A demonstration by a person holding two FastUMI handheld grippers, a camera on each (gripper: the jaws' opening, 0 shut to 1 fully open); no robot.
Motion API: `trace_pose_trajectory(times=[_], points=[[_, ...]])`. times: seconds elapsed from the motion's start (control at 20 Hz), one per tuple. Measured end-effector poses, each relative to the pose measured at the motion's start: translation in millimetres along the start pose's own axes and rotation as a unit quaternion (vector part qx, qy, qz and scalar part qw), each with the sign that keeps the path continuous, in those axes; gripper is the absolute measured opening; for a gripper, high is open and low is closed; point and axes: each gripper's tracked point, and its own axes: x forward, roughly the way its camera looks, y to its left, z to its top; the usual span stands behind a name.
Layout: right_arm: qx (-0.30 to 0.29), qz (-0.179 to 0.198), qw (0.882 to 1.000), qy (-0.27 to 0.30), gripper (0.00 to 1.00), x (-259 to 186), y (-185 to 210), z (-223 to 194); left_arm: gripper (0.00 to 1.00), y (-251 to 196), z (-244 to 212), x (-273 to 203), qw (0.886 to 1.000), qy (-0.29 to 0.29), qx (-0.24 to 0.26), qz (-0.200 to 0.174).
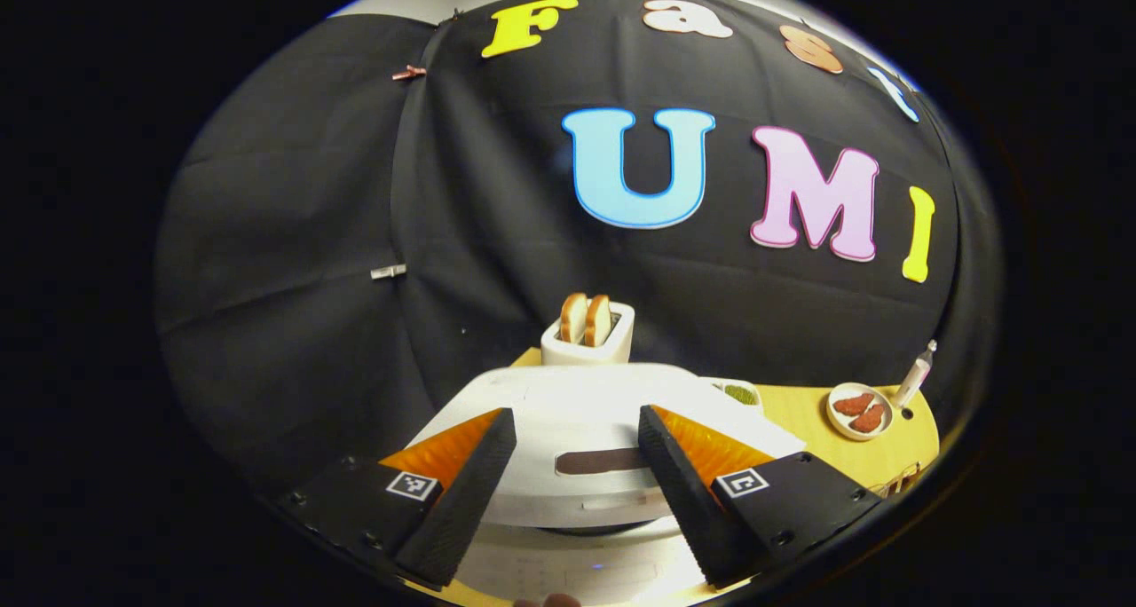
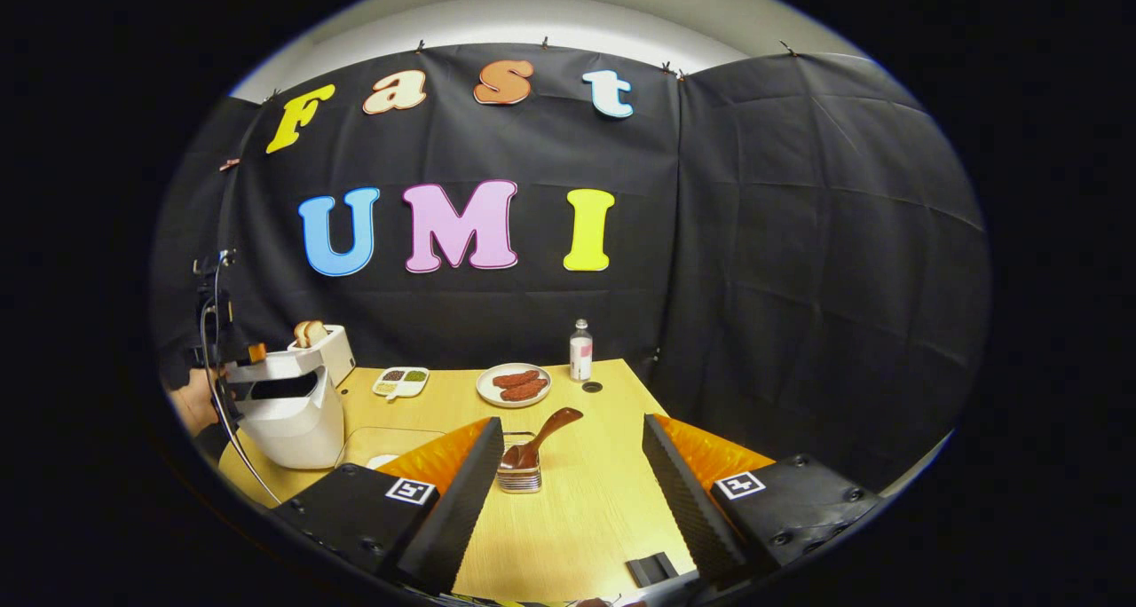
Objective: Close the left gripper, press the button to open the rice cooker; take a wooden spoon from the chopstick holder with the right hand, scoop a spoonful of rice and pour it into the rice cooker, then put the wooden spoon back into the chopstick holder.
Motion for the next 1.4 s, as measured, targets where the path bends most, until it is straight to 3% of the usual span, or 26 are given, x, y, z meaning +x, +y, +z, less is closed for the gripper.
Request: trace_pose_trajectory(times=[0.15, 0.75, 1.05, 1.25, 1.4], points=[[-0.006, 0.009, 1.0, -0.002, 0.98, 3, 2, 4, 0.99, 1, -42, 2, 0.999, 0.039, 0.002, -0.002], [0.0, 0.013, 1.0, -0.005, 0.98, 10, 2, 1, 1.0, 0, -60, -14, 1.0, 0.021, 0.012, -0.005], [0.006, 0.019, 1.0, -0.009, 0.98, 6, 3, 4, 0.99, -2, -45, -15, 0.999, 0.003, 0.027, -0.022], [-0.003, 0.027, 1.0, -0.011, 0.98, 4, 9, 5, 0.99, -3, -6, -23, 0.998, -0.05, 0.019, -0.036], [-0.004, 0.03, 0.999, -0.012, 0.98, 5, 12, 6, 0.99, -6, -6, -20, 0.999, -0.021, -0.003, -0.042]])
